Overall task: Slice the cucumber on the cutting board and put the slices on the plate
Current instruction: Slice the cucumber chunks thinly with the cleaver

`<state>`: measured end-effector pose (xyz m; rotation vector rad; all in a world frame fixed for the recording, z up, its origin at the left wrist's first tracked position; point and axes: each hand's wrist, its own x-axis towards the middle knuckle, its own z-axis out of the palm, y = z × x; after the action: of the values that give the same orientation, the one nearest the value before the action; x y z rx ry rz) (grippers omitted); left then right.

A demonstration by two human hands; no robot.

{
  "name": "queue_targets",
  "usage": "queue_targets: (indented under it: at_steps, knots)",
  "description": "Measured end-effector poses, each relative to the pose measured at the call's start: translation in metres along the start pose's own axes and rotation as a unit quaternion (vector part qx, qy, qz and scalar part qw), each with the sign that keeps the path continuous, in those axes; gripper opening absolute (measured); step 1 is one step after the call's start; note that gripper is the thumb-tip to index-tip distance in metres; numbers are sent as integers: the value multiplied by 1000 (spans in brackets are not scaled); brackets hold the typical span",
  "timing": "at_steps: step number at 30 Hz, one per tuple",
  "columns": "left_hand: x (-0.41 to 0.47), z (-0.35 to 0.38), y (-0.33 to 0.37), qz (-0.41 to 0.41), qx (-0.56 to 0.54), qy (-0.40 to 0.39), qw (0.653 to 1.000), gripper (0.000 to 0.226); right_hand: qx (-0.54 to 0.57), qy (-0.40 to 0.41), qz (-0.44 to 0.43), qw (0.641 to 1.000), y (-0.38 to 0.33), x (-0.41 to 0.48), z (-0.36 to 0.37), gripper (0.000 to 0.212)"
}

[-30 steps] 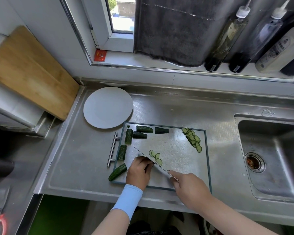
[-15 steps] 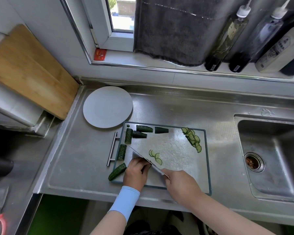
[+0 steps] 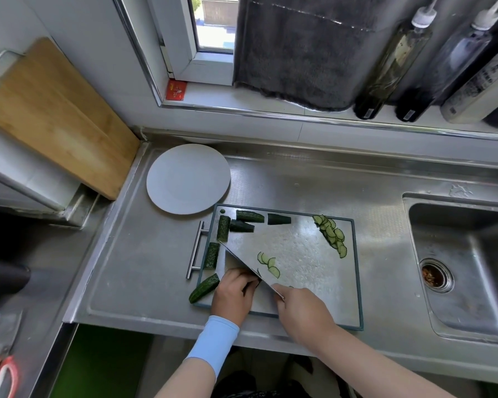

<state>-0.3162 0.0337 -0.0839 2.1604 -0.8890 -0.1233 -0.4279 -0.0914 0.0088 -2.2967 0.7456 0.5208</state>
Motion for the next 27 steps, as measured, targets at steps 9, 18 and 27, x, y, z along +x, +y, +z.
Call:
queue_targets:
  at_steps: [9, 18, 27]
  knots:
    - [0, -2, 3, 5, -8, 8, 1000, 13, 35, 7, 3, 999, 10, 5, -6, 27]
    - [12, 0, 12, 6, -12, -32, 999, 13, 29, 67, 43, 996, 56, 11, -49, 24]
    - [60, -37, 69, -36, -21, 146, 988, 28, -237, 123, -61, 962, 85, -6, -76, 41]
